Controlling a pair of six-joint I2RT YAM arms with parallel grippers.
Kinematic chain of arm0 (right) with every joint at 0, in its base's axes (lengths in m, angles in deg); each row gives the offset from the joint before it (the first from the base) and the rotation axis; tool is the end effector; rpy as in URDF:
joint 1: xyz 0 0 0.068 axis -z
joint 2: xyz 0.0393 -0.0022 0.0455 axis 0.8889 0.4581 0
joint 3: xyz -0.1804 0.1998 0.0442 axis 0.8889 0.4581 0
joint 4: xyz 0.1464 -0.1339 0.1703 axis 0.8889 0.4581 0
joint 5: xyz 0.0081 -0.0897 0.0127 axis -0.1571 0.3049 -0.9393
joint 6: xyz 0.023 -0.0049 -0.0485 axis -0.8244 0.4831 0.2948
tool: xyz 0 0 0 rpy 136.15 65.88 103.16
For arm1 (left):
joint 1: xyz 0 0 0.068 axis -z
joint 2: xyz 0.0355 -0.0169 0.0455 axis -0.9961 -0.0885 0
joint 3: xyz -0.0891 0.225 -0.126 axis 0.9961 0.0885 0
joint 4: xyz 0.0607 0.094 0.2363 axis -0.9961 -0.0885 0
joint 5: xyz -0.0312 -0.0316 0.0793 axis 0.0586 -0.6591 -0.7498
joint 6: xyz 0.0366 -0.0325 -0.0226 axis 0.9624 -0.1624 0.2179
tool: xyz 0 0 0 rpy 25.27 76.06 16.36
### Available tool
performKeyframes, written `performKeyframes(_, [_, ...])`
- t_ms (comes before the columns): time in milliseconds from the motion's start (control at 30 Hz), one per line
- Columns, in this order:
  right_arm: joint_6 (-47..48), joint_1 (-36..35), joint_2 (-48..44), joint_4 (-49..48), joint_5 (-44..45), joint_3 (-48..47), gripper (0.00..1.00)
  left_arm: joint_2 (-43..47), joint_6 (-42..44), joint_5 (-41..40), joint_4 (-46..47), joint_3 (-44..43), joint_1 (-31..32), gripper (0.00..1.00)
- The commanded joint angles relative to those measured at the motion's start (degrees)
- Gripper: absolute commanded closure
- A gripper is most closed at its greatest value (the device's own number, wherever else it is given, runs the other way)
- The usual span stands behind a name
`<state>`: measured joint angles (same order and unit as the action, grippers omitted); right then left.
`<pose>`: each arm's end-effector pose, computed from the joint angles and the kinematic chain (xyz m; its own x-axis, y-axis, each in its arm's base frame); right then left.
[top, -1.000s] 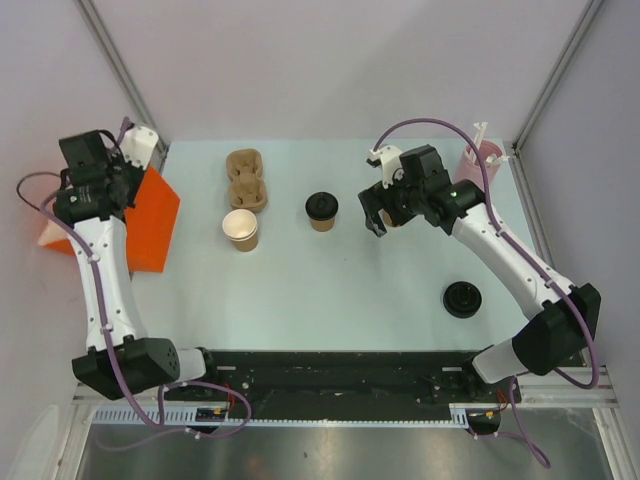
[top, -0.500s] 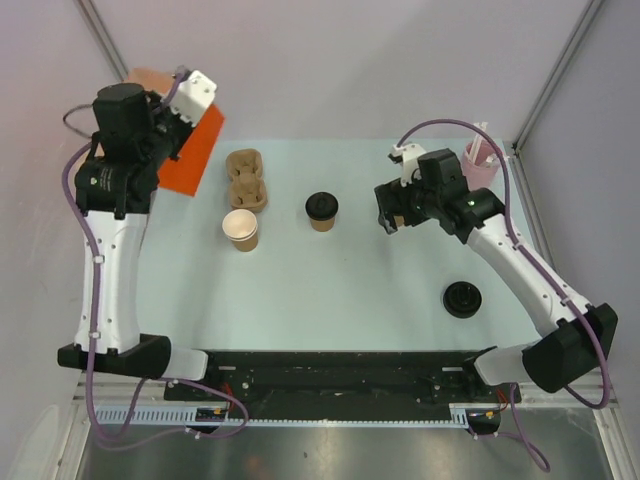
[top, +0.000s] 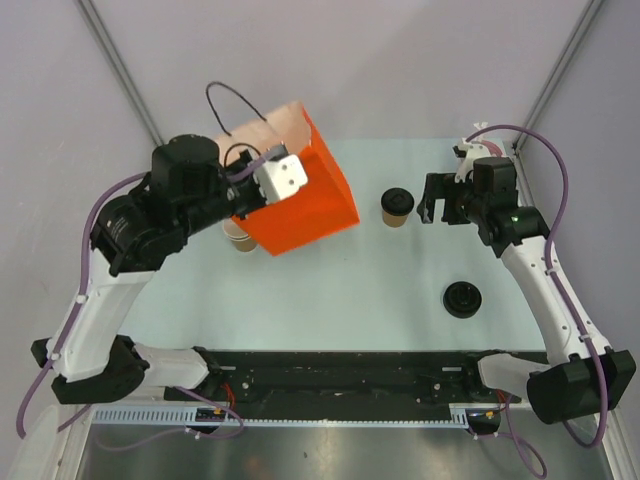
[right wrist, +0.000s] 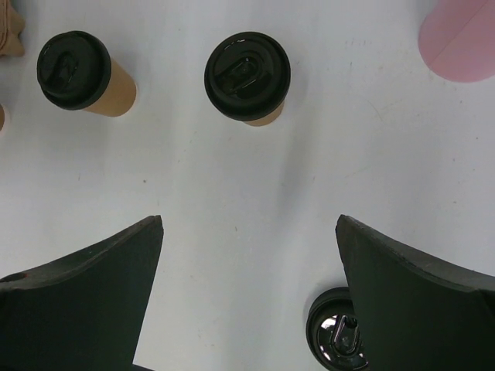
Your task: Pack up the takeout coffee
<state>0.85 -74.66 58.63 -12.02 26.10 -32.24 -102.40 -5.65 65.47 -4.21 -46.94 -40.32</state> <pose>0.2489 0.0555 0.3667 -0.5778 -0.0190 -0.8160 -0.2142 0.9682 0.1291 0.1413 -0.1348 0.5395 0.2407 0.6653 -0.7067 0.6302 0.4466 0.6352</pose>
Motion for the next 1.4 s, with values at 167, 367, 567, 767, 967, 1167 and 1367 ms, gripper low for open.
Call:
performKeyframes(167, [-1.7,1.4,-1.8,-1.9,-2.0,0.4,0.0,4.2,-3.0,6.2,-11.2,15.2,5.2,1.0])
performKeyframes(367, [-2.3,1.3,-1.9,-2.8,-3.1,0.9,0.0,3.9,-2.7,8.6,-8.4,21.6,6.0,1.0])
performKeyframes(567, [-2.0,1.4,-1.7,-2.8,-2.8,1.2,0.0,3.4,-5.0,7.9,-2.7,25.2,6.3,1.0])
performKeyframes(767, [-1.9,1.4,-1.6,-3.0,-2.7,1.4,0.0,2.8,-5.7,6.6,0.8,29.6,6.9,0.99])
performKeyframes(967, [-1.9,1.4,-1.0,-3.2,-2.9,1.5,0.0,2.7,-5.2,9.0,3.7,34.3,7.1,0.83])
performKeyframes(1167, [-1.8,1.4,-1.1,-3.0,-3.0,1.6,0.0,4.3,-5.0,12.3,3.4,33.1,7.4,0.33])
performKeyframes(1367, [-1.8,1.3,-1.1,-2.9,-3.2,1.6,0.0,5.2,-6.5,15.1,-1.2,22.3,7.4,0.14])
